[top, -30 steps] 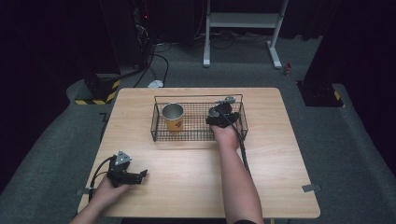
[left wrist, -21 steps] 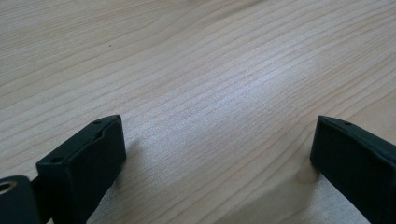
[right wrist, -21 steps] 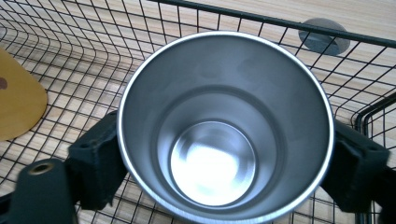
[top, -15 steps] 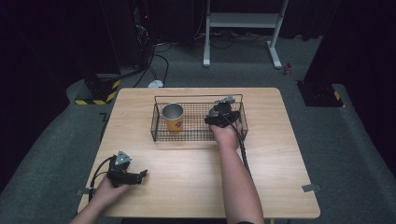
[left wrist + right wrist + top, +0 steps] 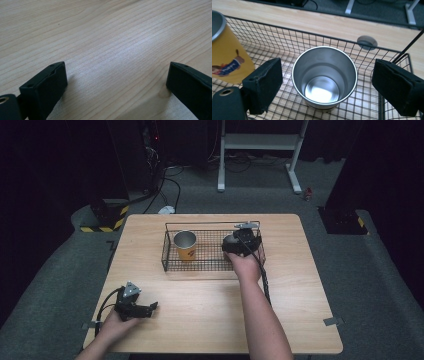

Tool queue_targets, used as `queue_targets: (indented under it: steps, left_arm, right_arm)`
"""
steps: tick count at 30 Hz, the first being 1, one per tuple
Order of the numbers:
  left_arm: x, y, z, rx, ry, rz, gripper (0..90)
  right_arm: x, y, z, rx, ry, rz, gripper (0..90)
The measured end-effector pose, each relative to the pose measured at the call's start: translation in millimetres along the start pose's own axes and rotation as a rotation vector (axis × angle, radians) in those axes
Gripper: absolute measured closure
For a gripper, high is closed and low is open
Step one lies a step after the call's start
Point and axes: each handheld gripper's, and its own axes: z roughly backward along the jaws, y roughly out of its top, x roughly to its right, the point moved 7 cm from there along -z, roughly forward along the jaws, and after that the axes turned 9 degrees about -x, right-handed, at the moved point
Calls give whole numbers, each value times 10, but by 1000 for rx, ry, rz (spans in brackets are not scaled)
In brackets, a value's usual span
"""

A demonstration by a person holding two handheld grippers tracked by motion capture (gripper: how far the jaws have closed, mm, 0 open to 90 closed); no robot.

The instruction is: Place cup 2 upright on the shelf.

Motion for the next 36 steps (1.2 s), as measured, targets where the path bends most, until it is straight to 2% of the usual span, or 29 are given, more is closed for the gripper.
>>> queue_targets:
  steps: [5,13,17,19,25,28,33,36]
  left_arm:
    - [-6,0,1,0,5,-5,36]
    - [-17,9,-18,-6,23,26,5]
    - [-24,1,-9,-5,31,19,6]
    - [-9,-5,-6,-1,26,34,14]
    - [-9,-10,-1,3,32,36,21]
    - [-11,-11,0,2,33,35,21]
    - [-14,-9,1,6,35,36,26]
    - [-16,-10,2,3,36,36,28]
  right_arm:
    - [-43,4,137,46,16,16,102]
    - [-112,-69,302,89,45,25,103]
    - [-115,-145,351,96,37,24,103]
    - [-114,-185,373,98,33,28,103]
    - [-110,-329,421,99,23,30,104]
    - [-109,-409,457,111,12,40,104]
    - [-107,-585,546,123,27,49,104]
    - [-94,-681,612,141,11,65,103]
